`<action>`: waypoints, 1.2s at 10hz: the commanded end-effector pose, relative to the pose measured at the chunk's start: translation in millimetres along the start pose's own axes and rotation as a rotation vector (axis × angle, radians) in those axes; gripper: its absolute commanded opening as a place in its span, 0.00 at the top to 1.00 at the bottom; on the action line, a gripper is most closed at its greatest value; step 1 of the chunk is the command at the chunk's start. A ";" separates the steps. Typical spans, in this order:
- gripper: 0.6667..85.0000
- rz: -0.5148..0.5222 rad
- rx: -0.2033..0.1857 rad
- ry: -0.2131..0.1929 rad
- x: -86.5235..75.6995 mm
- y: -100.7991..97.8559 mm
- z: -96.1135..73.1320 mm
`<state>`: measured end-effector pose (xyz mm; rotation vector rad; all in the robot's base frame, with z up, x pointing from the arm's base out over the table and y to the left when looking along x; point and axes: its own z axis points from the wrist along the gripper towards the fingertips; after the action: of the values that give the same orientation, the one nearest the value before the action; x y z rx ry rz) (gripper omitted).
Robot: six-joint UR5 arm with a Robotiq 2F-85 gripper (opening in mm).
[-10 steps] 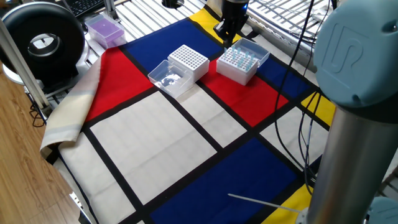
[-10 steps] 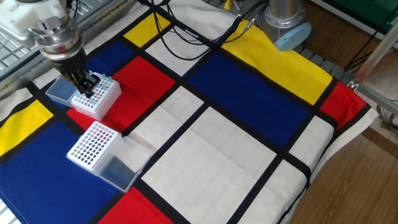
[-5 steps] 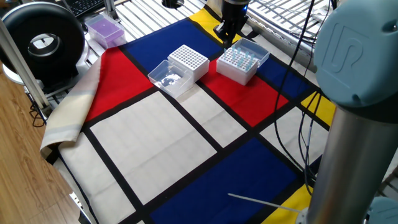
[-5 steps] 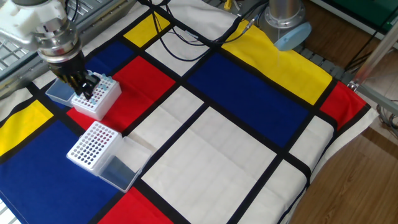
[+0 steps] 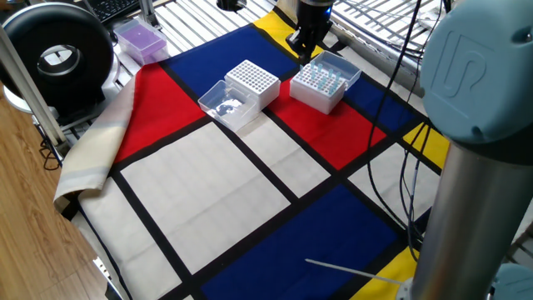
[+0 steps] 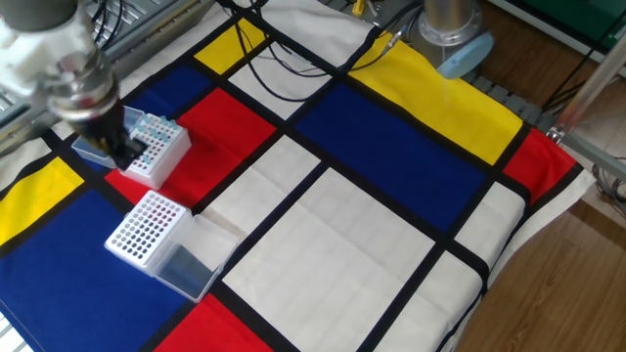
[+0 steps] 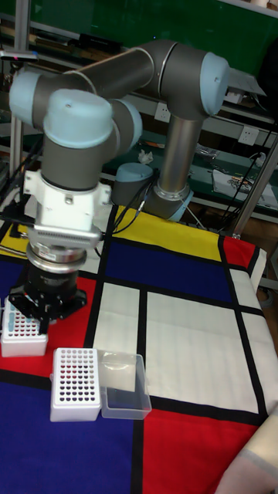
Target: Transfer all medium pipette tips from one holder to another
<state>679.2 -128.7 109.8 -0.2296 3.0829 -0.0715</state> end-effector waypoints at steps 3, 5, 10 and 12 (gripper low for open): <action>0.99 0.115 0.002 -0.096 -103.8 27.5 7.9; 0.99 0.105 0.024 -0.112 -125.9 16.9 31.4; 0.99 0.102 0.011 -0.163 -157.0 15.8 63.2; 0.99 0.098 0.007 -0.169 -159.4 17.0 63.9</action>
<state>827.5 -94.0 58.3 -0.0847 2.9373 -0.0781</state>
